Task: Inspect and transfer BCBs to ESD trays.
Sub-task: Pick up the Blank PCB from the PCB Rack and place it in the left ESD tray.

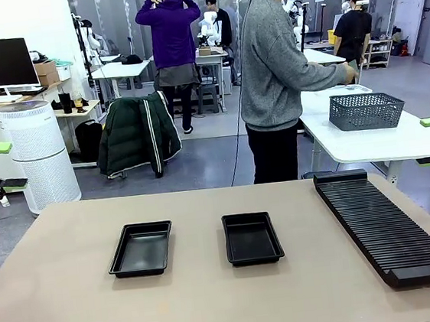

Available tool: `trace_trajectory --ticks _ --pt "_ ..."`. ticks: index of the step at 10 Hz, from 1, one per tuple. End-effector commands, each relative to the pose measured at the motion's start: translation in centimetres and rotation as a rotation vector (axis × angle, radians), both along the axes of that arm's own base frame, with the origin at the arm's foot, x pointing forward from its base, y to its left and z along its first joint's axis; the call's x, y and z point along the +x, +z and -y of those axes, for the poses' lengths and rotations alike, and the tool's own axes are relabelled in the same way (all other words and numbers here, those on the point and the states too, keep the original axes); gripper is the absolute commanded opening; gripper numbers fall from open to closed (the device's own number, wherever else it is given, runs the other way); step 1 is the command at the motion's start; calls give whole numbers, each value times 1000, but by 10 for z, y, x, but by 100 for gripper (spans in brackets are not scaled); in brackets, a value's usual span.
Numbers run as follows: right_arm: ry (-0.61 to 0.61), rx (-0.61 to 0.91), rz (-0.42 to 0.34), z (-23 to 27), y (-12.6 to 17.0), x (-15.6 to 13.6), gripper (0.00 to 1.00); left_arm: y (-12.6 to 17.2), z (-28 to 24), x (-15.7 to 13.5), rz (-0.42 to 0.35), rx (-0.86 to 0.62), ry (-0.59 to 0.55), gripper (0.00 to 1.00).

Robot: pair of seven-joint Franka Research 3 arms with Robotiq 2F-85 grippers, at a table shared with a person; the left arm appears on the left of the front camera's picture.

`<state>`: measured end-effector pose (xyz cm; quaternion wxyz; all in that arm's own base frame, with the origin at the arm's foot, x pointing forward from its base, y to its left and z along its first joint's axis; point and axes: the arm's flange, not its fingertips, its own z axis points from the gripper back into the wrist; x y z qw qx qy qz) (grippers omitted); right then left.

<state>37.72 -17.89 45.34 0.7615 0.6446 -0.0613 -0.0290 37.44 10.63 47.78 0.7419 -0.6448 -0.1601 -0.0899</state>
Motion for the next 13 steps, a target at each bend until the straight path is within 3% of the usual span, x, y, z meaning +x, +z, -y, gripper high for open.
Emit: trace_trajectory --ticks 1,13 --pt "4 -1 9 -1 -1 1 100 0 0 0 1 0 1 100" --pt "4 -1 9 -1 -1 1 100 0 0 0 1 0 1 100"
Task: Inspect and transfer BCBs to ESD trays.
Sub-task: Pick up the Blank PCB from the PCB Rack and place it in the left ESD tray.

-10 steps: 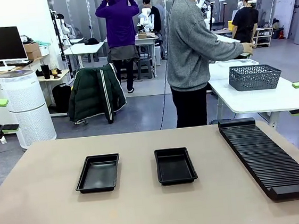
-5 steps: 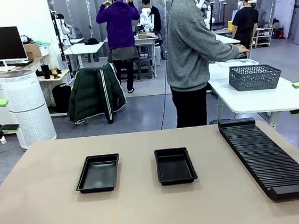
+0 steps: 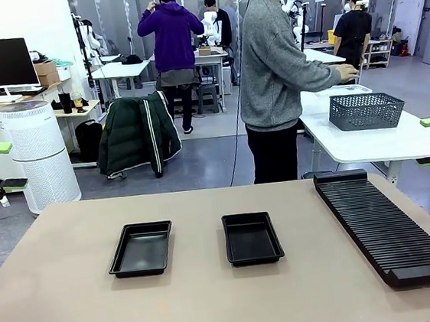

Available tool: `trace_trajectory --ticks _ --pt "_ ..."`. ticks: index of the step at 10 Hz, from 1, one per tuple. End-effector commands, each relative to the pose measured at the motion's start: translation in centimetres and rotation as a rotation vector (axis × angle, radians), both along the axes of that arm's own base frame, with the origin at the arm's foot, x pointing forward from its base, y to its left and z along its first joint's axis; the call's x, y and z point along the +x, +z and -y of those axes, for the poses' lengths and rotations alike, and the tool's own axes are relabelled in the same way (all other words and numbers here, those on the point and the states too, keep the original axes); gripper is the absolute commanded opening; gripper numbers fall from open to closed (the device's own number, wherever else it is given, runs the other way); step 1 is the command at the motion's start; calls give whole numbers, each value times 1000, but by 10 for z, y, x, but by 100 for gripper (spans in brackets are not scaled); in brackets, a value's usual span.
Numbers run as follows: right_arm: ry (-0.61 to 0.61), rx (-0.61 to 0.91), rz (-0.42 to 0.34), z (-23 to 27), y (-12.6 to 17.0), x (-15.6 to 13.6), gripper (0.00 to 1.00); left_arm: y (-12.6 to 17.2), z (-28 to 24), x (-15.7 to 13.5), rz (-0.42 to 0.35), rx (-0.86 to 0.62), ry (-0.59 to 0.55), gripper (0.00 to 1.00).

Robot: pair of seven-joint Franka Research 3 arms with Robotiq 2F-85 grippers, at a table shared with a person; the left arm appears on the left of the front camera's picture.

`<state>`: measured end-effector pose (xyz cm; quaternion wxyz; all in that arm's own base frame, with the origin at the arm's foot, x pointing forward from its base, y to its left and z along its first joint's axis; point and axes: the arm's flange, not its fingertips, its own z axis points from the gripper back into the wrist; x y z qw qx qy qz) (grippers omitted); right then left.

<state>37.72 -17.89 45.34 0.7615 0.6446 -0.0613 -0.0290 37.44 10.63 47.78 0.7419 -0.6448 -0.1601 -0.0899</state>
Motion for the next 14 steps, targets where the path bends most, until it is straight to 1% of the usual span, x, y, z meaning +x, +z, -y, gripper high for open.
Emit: trace_trajectory --ticks 1,14 --pt "4 -1 9 -1 -1 1 100 0 0 0 1 0 1 100" --pt "4 -1 9 -1 -1 1 100 0 0 0 1 0 1 100"
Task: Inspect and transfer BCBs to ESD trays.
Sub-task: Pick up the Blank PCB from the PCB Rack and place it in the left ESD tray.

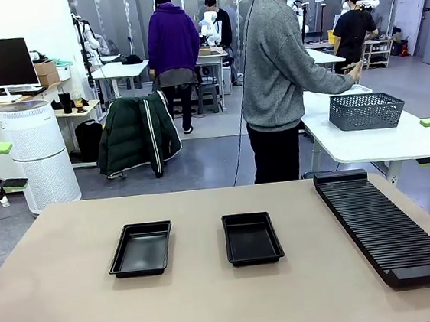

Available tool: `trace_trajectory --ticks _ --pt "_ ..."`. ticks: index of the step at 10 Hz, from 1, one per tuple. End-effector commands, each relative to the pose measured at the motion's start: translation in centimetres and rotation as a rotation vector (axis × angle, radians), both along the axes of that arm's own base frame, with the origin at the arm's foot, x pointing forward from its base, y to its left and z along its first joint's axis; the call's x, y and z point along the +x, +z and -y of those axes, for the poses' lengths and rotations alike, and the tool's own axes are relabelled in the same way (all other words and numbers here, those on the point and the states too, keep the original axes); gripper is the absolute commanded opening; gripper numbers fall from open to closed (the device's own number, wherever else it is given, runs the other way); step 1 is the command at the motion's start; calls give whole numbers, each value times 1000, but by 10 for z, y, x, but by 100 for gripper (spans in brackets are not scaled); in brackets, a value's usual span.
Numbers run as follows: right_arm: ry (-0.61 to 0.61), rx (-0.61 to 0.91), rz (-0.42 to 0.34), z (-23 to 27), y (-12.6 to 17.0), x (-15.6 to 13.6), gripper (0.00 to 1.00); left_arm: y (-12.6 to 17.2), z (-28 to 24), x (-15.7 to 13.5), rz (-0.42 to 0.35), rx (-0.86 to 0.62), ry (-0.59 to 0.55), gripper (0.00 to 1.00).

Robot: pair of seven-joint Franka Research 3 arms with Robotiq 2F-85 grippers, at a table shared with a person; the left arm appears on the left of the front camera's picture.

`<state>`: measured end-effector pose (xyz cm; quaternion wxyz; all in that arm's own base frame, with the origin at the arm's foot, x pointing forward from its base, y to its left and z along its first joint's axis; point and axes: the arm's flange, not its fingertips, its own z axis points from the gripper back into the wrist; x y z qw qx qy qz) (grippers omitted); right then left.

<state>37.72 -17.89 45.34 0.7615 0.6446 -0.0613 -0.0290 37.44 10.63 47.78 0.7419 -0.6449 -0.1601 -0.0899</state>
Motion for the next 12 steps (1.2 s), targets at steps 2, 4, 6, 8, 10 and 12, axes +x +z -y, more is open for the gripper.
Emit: trace_trajectory --ticks 2,4,6,8,10,12 --pt "4 -1 9 -1 -1 1 100 0 0 0 1 0 1 100" --pt "4 -1 9 -1 -1 1 100 0 0 0 1 0 1 100" --pt "4 -1 9 -1 -1 1 100 0 0 0 1 0 1 100" --pt "4 -1 9 -1 -1 1 100 0 0 0 1 0 1 100" --pt "4 -1 9 -1 -1 1 100 0 0 0 1 0 1 100" --pt "4 -1 9 -1 -1 1 100 0 0 0 1 0 1 100"
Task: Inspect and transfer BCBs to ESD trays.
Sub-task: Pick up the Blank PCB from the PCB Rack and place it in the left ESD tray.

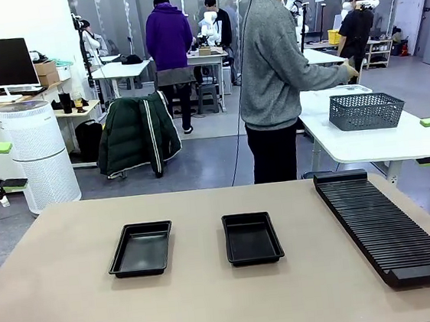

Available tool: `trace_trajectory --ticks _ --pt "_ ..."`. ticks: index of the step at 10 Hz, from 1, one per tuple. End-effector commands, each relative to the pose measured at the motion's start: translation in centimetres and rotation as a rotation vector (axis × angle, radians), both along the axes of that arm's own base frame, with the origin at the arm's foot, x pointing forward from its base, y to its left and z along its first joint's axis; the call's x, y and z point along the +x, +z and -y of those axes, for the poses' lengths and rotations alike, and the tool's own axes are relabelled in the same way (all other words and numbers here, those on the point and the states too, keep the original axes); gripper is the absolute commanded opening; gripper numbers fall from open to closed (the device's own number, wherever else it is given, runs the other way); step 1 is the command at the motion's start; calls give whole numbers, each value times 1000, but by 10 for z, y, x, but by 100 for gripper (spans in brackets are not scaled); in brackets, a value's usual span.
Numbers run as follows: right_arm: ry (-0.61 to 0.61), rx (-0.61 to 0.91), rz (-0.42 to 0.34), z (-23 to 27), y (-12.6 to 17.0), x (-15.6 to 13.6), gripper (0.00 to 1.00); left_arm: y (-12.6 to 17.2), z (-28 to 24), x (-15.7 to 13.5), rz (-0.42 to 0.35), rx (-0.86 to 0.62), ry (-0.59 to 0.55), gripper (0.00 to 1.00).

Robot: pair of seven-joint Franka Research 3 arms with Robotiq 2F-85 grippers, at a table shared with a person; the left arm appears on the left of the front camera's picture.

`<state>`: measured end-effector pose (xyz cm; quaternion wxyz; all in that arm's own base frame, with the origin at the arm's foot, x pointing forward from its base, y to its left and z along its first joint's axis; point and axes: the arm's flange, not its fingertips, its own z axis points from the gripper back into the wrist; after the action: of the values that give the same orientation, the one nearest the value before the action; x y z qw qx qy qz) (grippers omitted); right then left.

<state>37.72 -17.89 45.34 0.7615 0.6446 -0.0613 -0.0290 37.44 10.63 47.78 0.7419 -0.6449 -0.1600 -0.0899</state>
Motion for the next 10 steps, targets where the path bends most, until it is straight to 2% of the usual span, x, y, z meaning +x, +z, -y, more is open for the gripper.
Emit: trace_trajectory --ticks 1,10 --pt "4 -1 9 -1 -1 1 100 0 0 0 1 0 1 100" --pt "4 -1 9 -1 -1 1 100 0 0 0 1 0 1 100"
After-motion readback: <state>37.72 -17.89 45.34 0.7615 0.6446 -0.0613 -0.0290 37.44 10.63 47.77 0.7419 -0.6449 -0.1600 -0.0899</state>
